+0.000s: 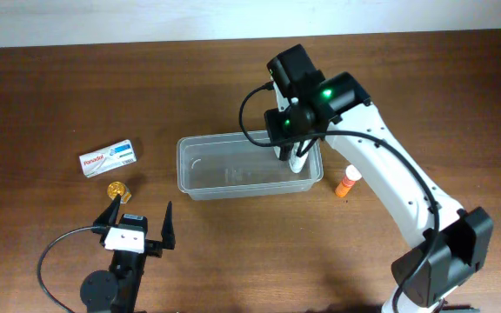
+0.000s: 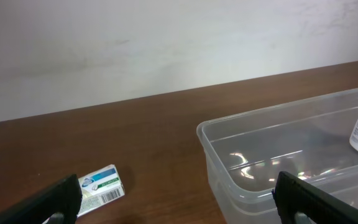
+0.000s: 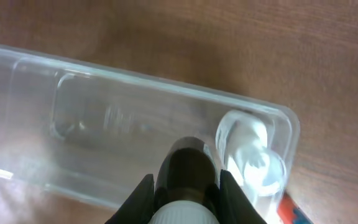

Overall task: Pack container
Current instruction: 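Carry the brown bottle into the container beside the white bottle, release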

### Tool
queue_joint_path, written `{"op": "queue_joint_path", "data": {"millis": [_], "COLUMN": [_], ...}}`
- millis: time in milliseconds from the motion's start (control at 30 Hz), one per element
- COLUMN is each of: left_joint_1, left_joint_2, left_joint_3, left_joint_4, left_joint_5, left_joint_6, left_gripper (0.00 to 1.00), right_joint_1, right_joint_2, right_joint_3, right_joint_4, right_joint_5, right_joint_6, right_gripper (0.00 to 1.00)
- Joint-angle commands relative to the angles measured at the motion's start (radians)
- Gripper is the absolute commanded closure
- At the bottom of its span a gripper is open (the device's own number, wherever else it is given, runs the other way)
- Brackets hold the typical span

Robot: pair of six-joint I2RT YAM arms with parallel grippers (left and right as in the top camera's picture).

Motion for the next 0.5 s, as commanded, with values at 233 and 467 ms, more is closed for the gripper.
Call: {"op": "queue_joint_path", "data": {"millis": [233, 467], "left_joint_1": [-0.001, -0.001], "left_joint_2": [-0.009, -0.009], "left_joint_3": [-0.003, -0.003], "left_joint_4": [-0.005, -0.005], "left_joint_5": [-0.006, -0.006], "left_joint_6": [0.010, 0.010], "left_gripper": [0.01, 0.01], "right_joint_1": [0.011, 0.011], "right_joint_2": [0.008, 0.008], "right_joint_3": [-0.219, -0.348], "right_joint_4": [0.231, 0.404], "right_joint_5": [0.050, 0.050], "right_joint_6": [0.014, 0.013], "right_gripper": [0.79, 0.73]}}
